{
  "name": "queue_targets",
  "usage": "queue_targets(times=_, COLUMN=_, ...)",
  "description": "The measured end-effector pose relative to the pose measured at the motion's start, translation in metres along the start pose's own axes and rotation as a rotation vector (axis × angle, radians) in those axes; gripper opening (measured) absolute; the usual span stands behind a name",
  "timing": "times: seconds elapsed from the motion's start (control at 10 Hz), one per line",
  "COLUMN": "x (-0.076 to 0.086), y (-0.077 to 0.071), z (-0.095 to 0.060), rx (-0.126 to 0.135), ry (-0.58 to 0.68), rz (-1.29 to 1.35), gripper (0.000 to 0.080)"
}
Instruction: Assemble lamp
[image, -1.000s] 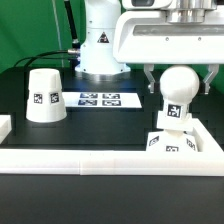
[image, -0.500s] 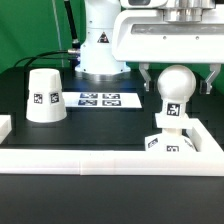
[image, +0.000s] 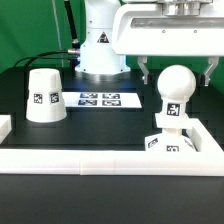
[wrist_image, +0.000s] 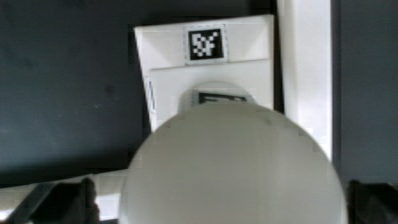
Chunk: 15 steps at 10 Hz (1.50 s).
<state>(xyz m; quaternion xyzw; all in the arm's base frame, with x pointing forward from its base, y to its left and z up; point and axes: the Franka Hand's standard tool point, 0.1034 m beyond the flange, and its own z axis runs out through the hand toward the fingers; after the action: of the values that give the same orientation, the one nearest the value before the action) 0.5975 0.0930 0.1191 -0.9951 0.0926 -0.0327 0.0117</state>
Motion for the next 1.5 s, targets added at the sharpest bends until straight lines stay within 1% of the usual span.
queue_targets(times=0.4, x=-0.002, y=0.0, z=0.001, rx=-0.001, ry=-0.002, rz=-0.002, gripper=0.0699)
queue_targets(times=0.5, x=-0.011, y=0.002, z=0.008, rx=0.0, ry=-0.001, rz=-0.031, gripper=0.0699)
queue_targets(times=0.6, x=-0.019, y=0.008, z=0.01, rx=-0.004, ry=-0.009, rz=-0.118, gripper=0.0699)
queue_targets(times=0.8, x=-0.029, y=0.017, z=0.007, rx=-0.005, ry=-0.019, rz=-0.203, gripper=0.0699)
queue_targets(times=0.9, x=-0.033, y=0.022, z=0.007, rx=-0.006, ry=-0.024, rz=-0.214, gripper=0.0699)
queue_targets(times=1.1, x=-0.037, y=0.04, z=0.011, rx=-0.007, ry=-0.039, rz=-0.179, gripper=0.0699)
queue_targets(times=1.5, x=-0.037, y=0.039, z=0.012, rx=-0.008, ry=-0.041, rz=-0.182, gripper=0.0699)
